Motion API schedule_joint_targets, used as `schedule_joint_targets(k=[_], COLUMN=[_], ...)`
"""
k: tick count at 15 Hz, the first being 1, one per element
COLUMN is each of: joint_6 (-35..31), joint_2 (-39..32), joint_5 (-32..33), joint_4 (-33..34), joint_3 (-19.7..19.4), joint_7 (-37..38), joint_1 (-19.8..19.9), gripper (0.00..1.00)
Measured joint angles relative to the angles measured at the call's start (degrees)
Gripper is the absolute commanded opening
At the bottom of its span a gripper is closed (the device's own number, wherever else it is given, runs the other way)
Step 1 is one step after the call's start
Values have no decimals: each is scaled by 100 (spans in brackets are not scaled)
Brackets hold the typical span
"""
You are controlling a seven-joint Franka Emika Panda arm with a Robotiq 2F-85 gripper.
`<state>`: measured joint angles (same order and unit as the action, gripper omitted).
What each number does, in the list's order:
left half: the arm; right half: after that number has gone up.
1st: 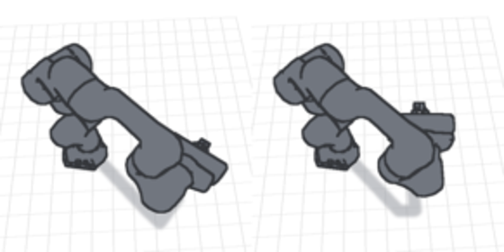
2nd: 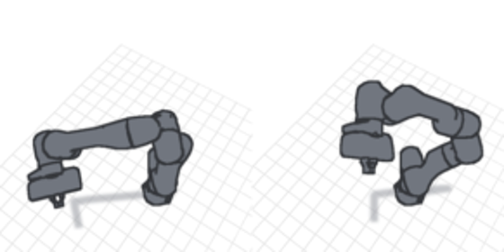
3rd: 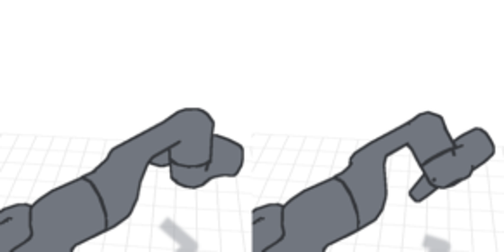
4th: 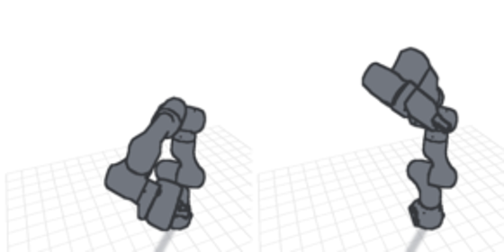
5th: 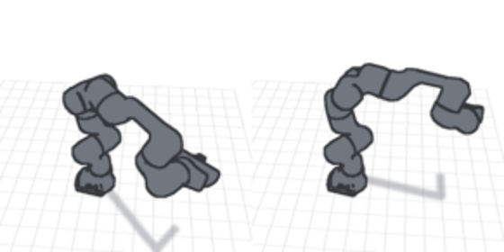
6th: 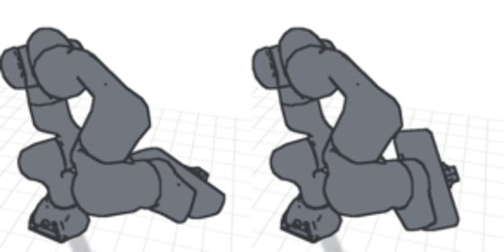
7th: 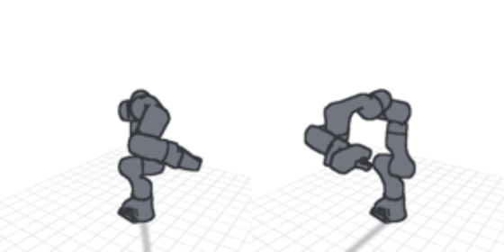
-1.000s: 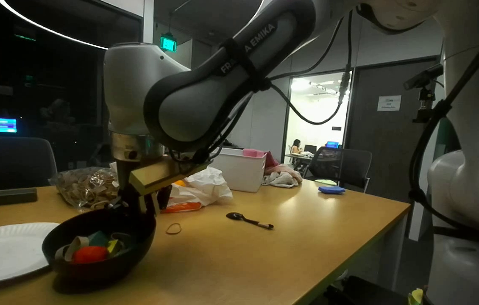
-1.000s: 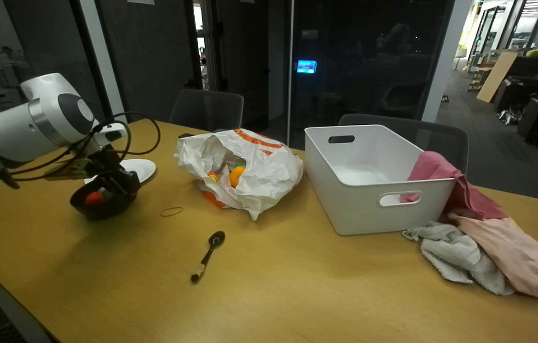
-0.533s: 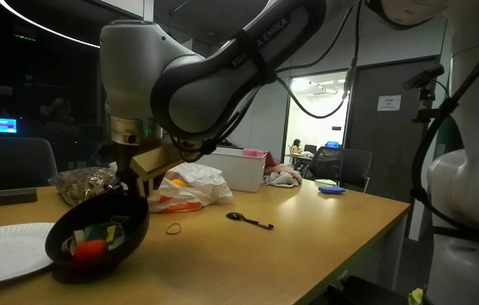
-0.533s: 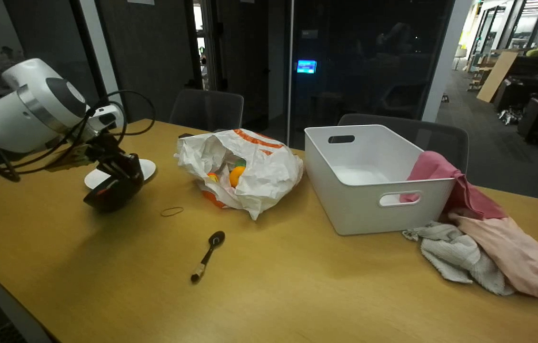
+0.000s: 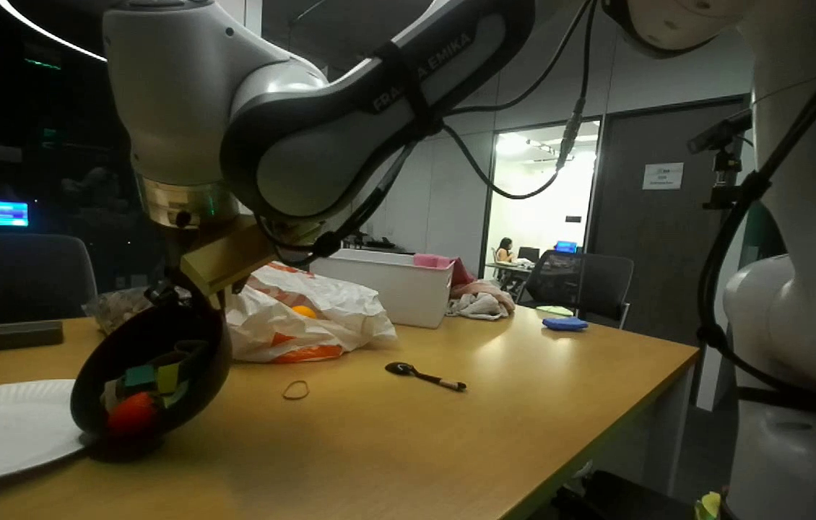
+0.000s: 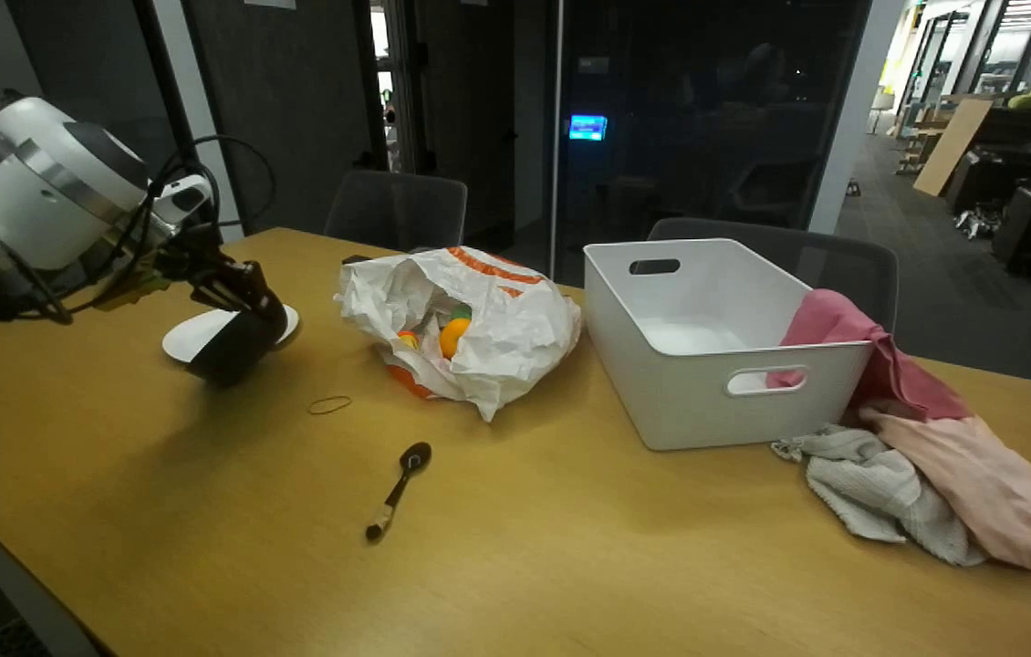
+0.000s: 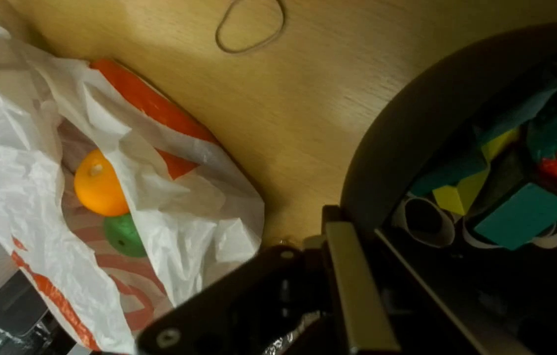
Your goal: Empty the stuff in the bowl onto the bowl
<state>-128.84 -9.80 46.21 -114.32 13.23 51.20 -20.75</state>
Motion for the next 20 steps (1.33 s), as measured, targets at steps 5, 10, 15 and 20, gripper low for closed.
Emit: schedule_joint_targets(k=[5, 10, 15, 20], joint_6=[494, 859, 915, 910], joint_2=[-210, -531, -1126, -1481], joint_5=[588, 1309, 2412, 4002], joint_4=[685, 1215, 1518, 1580], joint_3=[84, 139, 180, 261], joint_7=[278, 553, 1070, 1668], joint_1=[-300, -542, -878, -1240], gripper=[9, 8, 7, 8])
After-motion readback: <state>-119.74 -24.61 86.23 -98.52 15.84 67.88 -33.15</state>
